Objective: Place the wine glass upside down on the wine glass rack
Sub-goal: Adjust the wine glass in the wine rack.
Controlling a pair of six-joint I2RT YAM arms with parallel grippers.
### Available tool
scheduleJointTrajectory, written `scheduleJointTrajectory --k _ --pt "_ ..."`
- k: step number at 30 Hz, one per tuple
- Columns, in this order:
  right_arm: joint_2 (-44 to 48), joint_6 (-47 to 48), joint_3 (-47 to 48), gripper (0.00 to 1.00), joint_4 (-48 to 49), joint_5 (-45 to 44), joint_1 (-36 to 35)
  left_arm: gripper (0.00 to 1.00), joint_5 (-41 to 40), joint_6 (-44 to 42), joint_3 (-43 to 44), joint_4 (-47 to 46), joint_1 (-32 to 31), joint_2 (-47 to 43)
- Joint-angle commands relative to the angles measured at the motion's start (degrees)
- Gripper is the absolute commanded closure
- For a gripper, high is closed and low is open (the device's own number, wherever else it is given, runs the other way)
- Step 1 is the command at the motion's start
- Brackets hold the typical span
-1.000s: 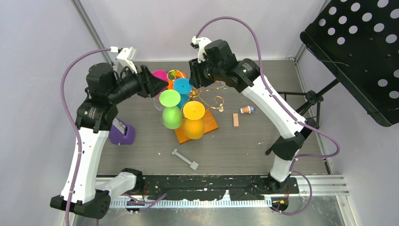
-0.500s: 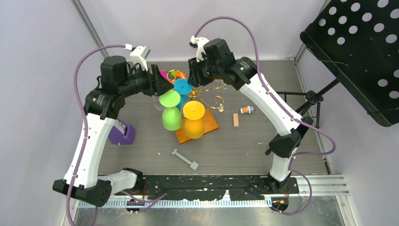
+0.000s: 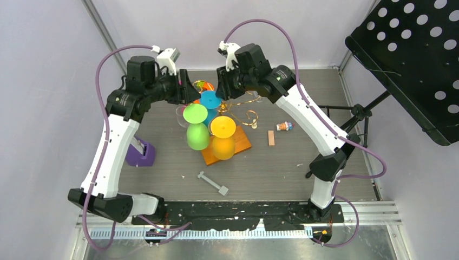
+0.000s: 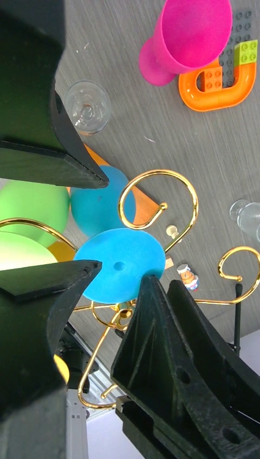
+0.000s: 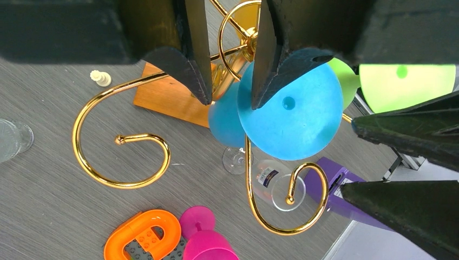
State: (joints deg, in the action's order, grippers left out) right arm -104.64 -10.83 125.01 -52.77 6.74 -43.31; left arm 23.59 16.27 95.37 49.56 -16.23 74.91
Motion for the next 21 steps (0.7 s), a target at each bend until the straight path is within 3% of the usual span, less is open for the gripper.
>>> scheduleJointTrajectory --k 1,21 --pt "1.15 0.81 -0.38 0.63 1.09 1.10 0.07 0.50 2.32 -0.50 3.98 0.29 -0.21 1.50" --pt "1.30 0.84 -1.59 0.64 1.85 1.68 0.09 0.51 11.48 -0.07 5.26 2.12 -0.21 6.47"
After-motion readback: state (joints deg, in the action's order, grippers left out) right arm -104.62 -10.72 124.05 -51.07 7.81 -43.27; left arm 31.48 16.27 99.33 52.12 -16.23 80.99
